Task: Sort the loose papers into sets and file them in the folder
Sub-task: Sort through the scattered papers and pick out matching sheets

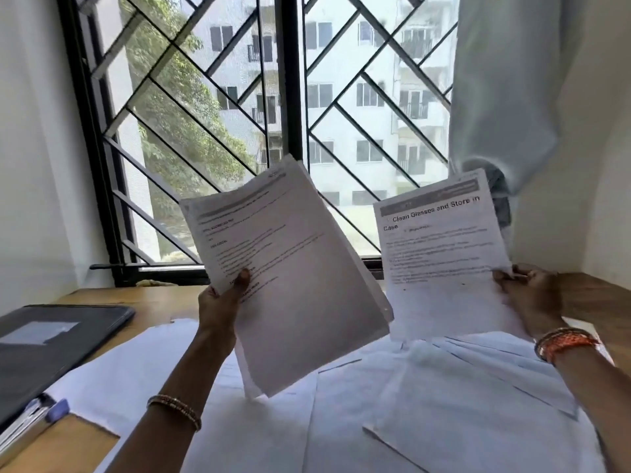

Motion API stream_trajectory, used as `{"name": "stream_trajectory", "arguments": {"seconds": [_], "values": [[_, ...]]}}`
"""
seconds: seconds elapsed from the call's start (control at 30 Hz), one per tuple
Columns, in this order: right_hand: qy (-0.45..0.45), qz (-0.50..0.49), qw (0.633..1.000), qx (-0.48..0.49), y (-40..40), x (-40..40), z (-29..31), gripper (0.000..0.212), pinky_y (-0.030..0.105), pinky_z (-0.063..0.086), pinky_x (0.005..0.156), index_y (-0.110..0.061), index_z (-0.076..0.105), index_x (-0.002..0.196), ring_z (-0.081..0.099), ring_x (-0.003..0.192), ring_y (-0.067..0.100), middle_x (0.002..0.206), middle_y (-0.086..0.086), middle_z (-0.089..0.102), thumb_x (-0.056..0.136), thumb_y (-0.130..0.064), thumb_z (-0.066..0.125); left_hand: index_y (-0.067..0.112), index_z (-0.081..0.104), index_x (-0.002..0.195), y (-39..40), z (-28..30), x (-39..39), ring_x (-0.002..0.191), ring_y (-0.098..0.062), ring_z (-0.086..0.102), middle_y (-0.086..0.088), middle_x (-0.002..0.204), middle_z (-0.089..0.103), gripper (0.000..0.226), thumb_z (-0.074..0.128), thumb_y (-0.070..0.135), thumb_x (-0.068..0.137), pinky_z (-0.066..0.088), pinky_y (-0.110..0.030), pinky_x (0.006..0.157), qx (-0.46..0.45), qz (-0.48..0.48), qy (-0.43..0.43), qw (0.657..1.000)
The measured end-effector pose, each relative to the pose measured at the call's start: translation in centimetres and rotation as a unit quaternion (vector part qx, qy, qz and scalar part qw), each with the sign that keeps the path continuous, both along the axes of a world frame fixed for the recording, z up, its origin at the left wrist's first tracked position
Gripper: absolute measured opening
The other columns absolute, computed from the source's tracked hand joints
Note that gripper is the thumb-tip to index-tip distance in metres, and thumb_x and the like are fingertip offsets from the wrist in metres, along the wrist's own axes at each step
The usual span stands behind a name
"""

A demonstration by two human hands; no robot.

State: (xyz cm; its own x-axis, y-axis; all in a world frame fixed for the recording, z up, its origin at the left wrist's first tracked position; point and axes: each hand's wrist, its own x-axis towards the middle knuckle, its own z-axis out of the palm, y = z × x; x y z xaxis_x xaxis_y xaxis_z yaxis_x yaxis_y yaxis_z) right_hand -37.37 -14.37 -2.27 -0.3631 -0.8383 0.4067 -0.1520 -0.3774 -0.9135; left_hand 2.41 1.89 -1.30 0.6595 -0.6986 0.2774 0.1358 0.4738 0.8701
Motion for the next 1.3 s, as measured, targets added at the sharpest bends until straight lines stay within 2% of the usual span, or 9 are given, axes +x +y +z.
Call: {"name": "stream_trajectory", "arguments": {"seconds": [0.13, 0.2, 0.3, 0.47, 0.63, 0.73, 0.87, 1.03, 1.3], "values": [[0.008, 0.053, 0.998, 0.021, -1.0, 2.9, -1.6, 0.013, 0.013, 0.048, 0.056, -0.002, 0.070, 0.093, 0.054, 0.052, -0.006, 0.075, 0.003, 0.067, 0.082, -0.009, 0.073, 0.012, 0.063, 0.094, -0.4, -0.6, -1.6, 0.088, -0.027, 0.060, -0.005, 0.095, 0.066, 0.013, 0.069, 0.017, 0.084, 0.050, -0.040, 0.082, 0.042, -0.033, -0.029, 0.998], [-0.007, 0.128, 0.991, 0.028, 0.5, 5.8, -1.8, 0.001, 0.022, 0.052, 0.058, -0.007, 0.070, 0.082, 0.058, 0.059, 0.009, 0.068, -0.001, 0.068, 0.083, -0.006, 0.071, 0.009, 0.064, 0.093, -0.7, -0.9, -2.4, 0.090, -0.031, 0.061, -0.010, 0.097, 0.067, 0.015, 0.071, 0.014, 0.081, 0.051, -0.040, 0.082, 0.053, -0.036, -0.026, 0.998], [0.003, 0.236, 0.971, 0.036, 4.4, 10.0, -1.6, 0.012, 0.025, 0.053, 0.057, -0.011, 0.070, 0.076, 0.062, 0.056, 0.012, 0.064, 0.000, 0.071, 0.085, -0.003, 0.069, 0.005, 0.062, 0.099, -0.9, -1.2, -3.6, 0.089, -0.031, 0.062, -0.014, 0.099, 0.065, 0.023, 0.074, 0.010, 0.079, 0.052, -0.038, 0.079, 0.062, -0.018, -0.030, 0.997], [-0.020, 0.362, 0.930, 0.054, 8.6, 12.8, -1.1, 0.006, 0.027, 0.056, 0.055, -0.006, 0.070, 0.087, 0.067, 0.060, 0.017, 0.074, 0.009, 0.073, 0.088, -0.008, 0.065, 0.009, 0.060, 0.107, -0.8, -1.6, -3.6, 0.093, -0.030, 0.061, -0.012, 0.105, 0.065, 0.033, 0.076, 0.013, 0.078, 0.050, -0.036, 0.081, 0.087, -0.012, -0.035, 0.996], [-0.012, 0.402, 0.904, 0.143, 8.1, 12.1, -1.0, 0.039, 0.027, 0.055, 0.059, -0.013, 0.070, 0.100, 0.069, 0.075, 0.022, 0.089, 0.008, 0.073, 0.099, -0.041, 0.042, 0.006, 0.056, 0.116, -0.7, -1.9, -3.2, 0.088, -0.021, 0.063, -0.009, 0.107, 0.064, 0.043, 0.076, 0.012, 0.078, 0.052, -0.026, 0.070, 0.058, 0.004, -0.102, 0.993], [0.015, 0.472, 0.868, 0.151, 8.3, 12.0, -1.8, 0.024, 0.031, 0.057, 0.069, -0.009, 0.066, 0.109, 0.071, 0.088, 0.025, 0.103, 0.011, 0.072, 0.093, -0.024, 0.057, 0.014, 0.036, 0.119, -1.2, -2.0, -3.3, 0.086, -0.020, 0.064, -0.010, 0.106, 0.062, 0.057, 0.077, 0.015, 0.078, 0.055, -0.032, 0.070, 0.045, -0.014, -0.101, 0.994], [-0.018, 0.447, 0.890, 0.093, 7.8, 11.9, -1.6, 0.025, 0.031, 0.058, 0.066, -0.011, 0.066, 0.102, 0.070, 0.081, 0.022, 0.093, 0.006, 0.074, 0.083, 0.005, 0.061, 0.004, 0.050, 0.129, -0.9, -1.1, -2.2, 0.089, -0.023, 0.066, -0.009, 0.106, 0.069, 0.059, 0.068, 0.030, 0.080, 0.057, -0.033, 0.070, 0.048, -0.172, 0.011, 0.984], [-0.034, 0.465, 0.880, 0.087, 7.6, 11.3, -1.4, 0.028, 0.030, 0.057, 0.067, -0.009, 0.065, 0.109, 0.071, 0.085, 0.021, 0.097, 0.005, 0.074, 0.084, 0.002, 0.060, 0.013, 0.060, 0.122, -0.2, -1.5, -3.0, 0.099, -0.027, 0.067, -0.010, 0.112, 0.070, 0.043, 0.062, 0.025, 0.081, 0.057, -0.037, 0.075, 0.099, -0.311, -0.068, 0.943], [0.021, 0.388, 0.918, 0.077, 7.8, 11.3, -1.1, 0.023, 0.022, 0.054, 0.056, -0.009, 0.070, 0.091, 0.071, 0.071, 0.015, 0.083, 0.003, 0.075, 0.086, -0.031, 0.066, 0.013, 0.065, 0.099, -1.0, -1.8, -4.3, 0.082, -0.016, 0.066, 0.000, 0.091, 0.070, 0.012, 0.056, 0.009, 0.093, 0.056, -0.034, 0.080, 0.060, -0.088, -0.151, 0.983]]}}
